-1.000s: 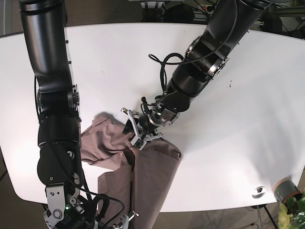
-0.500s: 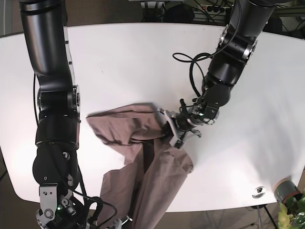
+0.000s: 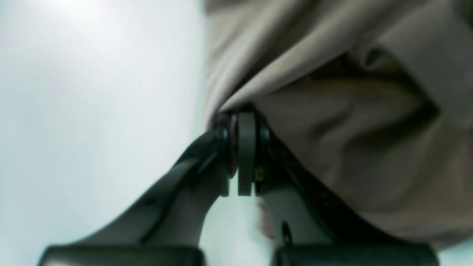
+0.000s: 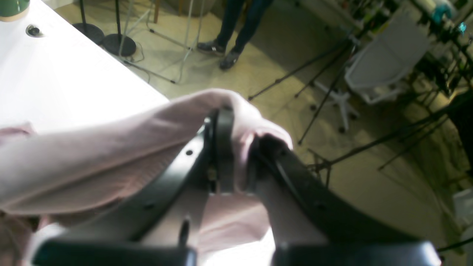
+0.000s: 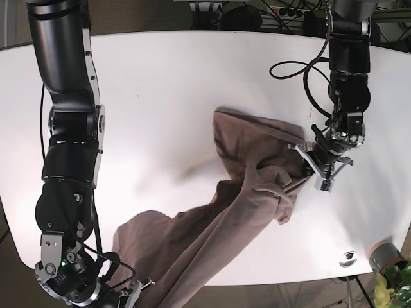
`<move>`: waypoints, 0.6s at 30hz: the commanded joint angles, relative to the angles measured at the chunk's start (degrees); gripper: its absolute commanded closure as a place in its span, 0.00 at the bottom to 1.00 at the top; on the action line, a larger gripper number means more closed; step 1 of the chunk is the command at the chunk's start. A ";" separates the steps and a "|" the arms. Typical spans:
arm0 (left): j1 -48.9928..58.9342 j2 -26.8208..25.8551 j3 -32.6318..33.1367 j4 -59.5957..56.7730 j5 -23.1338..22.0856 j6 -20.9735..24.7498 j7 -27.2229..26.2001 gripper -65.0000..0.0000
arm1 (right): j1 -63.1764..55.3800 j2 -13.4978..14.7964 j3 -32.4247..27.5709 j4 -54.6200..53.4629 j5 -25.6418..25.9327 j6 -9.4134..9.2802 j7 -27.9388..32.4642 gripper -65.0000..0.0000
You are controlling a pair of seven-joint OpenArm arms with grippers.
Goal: Fold the T-shirt properly
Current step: 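Lift the T-shirt with both grippers and lay it across the table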
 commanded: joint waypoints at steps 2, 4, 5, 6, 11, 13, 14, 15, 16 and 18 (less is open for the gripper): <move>-2.06 -1.64 -3.19 5.60 -0.57 -0.02 1.51 1.00 | 2.50 0.30 0.40 0.79 0.06 -0.59 2.11 0.97; -4.26 -1.81 -4.51 7.71 -0.57 -0.02 3.80 1.00 | 2.85 0.30 0.40 0.52 0.06 -0.68 2.11 0.97; -5.31 -1.90 -4.95 8.24 -0.57 -0.02 4.85 1.00 | 3.12 0.30 0.40 0.52 -0.03 -0.68 2.20 0.97; -7.07 -1.90 -5.21 8.77 -0.57 -0.02 6.79 1.00 | 3.99 0.30 0.40 0.52 -0.03 -0.68 2.20 0.97; -14.01 -3.84 -8.55 10.53 -0.74 -0.02 12.59 1.00 | 6.98 1.97 0.49 0.61 -1.79 -0.95 2.20 0.97; -16.04 -4.54 -9.43 11.41 -0.74 -0.02 13.38 1.00 | 7.95 2.32 0.49 0.79 -2.67 -0.95 2.20 0.97; -17.00 -5.07 -9.61 11.76 -0.74 -0.02 13.47 1.00 | 8.48 2.50 0.57 0.79 -2.84 -0.95 2.20 0.97; -18.32 -5.77 -9.61 11.93 -0.83 -0.02 13.47 1.00 | 8.83 3.11 0.57 0.79 -2.93 -0.95 2.20 0.97; -19.55 -6.30 -9.61 12.02 -0.83 -0.02 13.47 1.00 | 9.09 3.82 0.57 0.87 -2.67 -0.95 2.11 0.97; -21.05 -6.91 -9.61 12.11 -0.83 -0.02 13.47 1.00 | 9.18 4.34 0.57 0.96 -2.58 -0.95 2.11 0.97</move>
